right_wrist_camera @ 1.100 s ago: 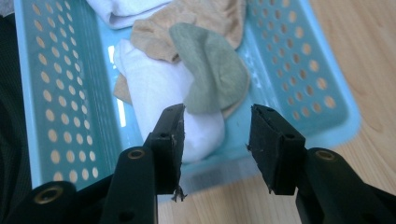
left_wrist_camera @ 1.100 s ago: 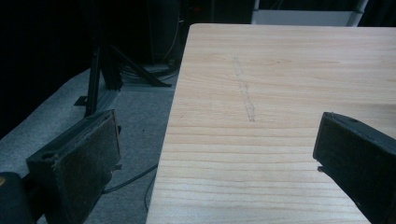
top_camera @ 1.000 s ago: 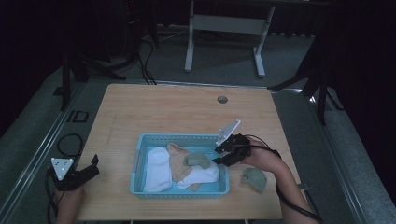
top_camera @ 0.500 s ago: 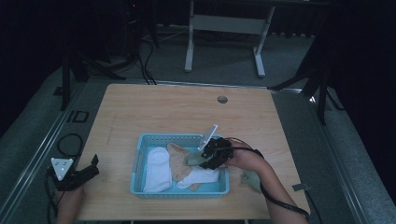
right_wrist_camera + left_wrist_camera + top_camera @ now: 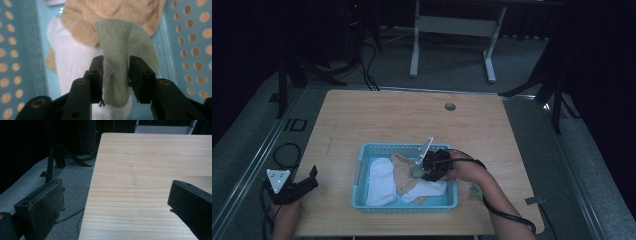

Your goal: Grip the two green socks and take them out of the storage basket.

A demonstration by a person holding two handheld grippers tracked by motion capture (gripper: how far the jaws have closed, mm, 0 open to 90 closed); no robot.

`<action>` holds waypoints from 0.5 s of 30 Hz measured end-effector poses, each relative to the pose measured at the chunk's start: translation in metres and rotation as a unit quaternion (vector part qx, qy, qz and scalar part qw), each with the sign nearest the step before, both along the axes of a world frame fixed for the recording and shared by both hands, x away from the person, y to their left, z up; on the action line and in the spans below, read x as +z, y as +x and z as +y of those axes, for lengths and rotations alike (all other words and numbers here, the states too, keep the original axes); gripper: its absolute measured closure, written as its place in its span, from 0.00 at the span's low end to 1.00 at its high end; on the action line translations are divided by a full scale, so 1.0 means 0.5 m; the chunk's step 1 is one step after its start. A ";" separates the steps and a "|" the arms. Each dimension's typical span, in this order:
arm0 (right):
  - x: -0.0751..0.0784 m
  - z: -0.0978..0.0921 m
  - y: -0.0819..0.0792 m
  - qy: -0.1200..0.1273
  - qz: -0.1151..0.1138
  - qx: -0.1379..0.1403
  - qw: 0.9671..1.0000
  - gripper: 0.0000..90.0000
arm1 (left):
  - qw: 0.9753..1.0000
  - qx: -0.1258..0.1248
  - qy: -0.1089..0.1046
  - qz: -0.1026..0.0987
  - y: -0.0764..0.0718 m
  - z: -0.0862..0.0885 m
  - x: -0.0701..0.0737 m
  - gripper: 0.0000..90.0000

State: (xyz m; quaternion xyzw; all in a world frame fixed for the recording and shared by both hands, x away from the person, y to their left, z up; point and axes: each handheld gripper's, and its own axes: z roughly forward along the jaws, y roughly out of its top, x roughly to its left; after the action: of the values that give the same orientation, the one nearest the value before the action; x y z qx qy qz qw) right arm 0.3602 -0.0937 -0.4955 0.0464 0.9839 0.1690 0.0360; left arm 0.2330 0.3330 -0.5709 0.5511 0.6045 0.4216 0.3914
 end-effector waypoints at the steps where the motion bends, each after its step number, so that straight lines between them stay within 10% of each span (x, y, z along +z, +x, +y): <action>1: -0.004 0.004 0.001 -0.005 0.002 -0.001 1.000 0.78 | 1.000 0.000 0.000 0.000 0.000 0.000 0.000 0.00; 15: 0.041 -0.010 -0.013 0.021 -0.012 0.011 1.000 0.94 | 1.000 0.001 0.000 0.000 0.000 0.000 0.000 0.00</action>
State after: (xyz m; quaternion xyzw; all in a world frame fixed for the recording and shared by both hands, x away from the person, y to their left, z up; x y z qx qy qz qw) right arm 0.3536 -0.0986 -0.4748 0.0340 0.9800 0.1907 0.0454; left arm 0.2331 0.3329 -0.5709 0.5510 0.6048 0.4218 0.3908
